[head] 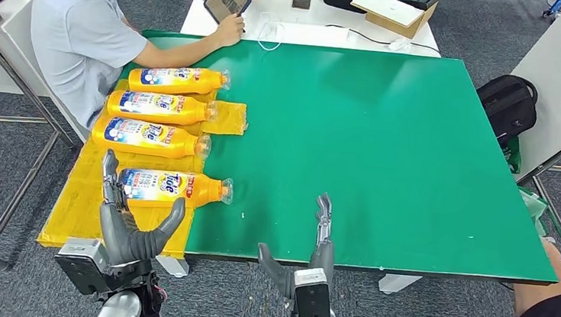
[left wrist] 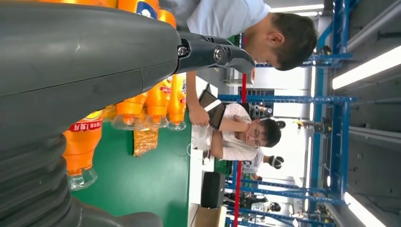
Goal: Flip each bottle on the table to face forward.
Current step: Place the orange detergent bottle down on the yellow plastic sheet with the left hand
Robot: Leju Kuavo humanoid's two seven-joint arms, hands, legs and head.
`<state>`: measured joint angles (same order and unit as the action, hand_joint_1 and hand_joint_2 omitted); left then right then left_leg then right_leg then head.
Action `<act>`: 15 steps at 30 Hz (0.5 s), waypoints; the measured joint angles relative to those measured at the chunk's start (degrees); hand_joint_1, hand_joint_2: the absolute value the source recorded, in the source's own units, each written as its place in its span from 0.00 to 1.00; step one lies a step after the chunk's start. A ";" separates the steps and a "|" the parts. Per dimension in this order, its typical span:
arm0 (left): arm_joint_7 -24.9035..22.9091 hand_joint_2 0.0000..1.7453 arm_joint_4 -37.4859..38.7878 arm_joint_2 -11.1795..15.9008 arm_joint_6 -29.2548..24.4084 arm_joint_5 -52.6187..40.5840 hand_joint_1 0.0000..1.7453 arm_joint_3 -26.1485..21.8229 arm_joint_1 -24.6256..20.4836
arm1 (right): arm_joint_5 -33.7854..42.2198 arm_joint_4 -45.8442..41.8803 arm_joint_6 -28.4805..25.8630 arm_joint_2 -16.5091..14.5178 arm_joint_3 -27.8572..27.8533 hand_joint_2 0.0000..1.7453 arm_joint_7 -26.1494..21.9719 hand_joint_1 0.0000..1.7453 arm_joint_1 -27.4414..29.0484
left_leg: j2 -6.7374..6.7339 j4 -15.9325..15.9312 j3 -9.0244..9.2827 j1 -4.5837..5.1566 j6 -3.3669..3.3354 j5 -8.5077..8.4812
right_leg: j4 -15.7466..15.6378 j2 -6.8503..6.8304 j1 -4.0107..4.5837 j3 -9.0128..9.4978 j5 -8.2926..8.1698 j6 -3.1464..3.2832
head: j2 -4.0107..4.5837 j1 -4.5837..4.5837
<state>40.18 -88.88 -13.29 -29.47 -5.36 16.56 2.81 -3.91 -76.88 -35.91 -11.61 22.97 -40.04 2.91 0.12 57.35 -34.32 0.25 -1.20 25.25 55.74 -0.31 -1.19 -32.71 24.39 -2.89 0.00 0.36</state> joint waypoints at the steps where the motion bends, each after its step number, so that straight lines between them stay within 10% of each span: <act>1: -0.02 1.00 -0.02 0.00 0.11 -0.52 0.00 -0.10 0.07 | 0.10 -0.33 0.07 0.01 -0.26 1.00 0.00 0.00 0.19 | 0.00 0.00 0.00 0.00 0.00 0.00 | 0.00 0.00 0.00 0.00 0.00 0.00 | 0.00 0.00; 15: -0.22 1.00 0.03 -0.48 1.27 -1.87 0.00 -1.44 -1.00 | -0.84 -5.13 -1.94 0.09 -2.66 1.00 0.00 0.00 2.91 | 0.00 0.00 0.01 0.00 0.00 0.00 | 0.00 0.00 0.00 0.00 0.00 0.00 | 0.00 -0.01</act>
<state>39.96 -88.85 -13.77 -28.20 -7.22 15.11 1.81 -4.74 -82.01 -37.85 -11.52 20.30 -40.04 5.83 0.13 57.35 -34.31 0.25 -1.20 25.25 55.73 -0.31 -1.19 -32.71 24.39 -2.89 0.00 0.35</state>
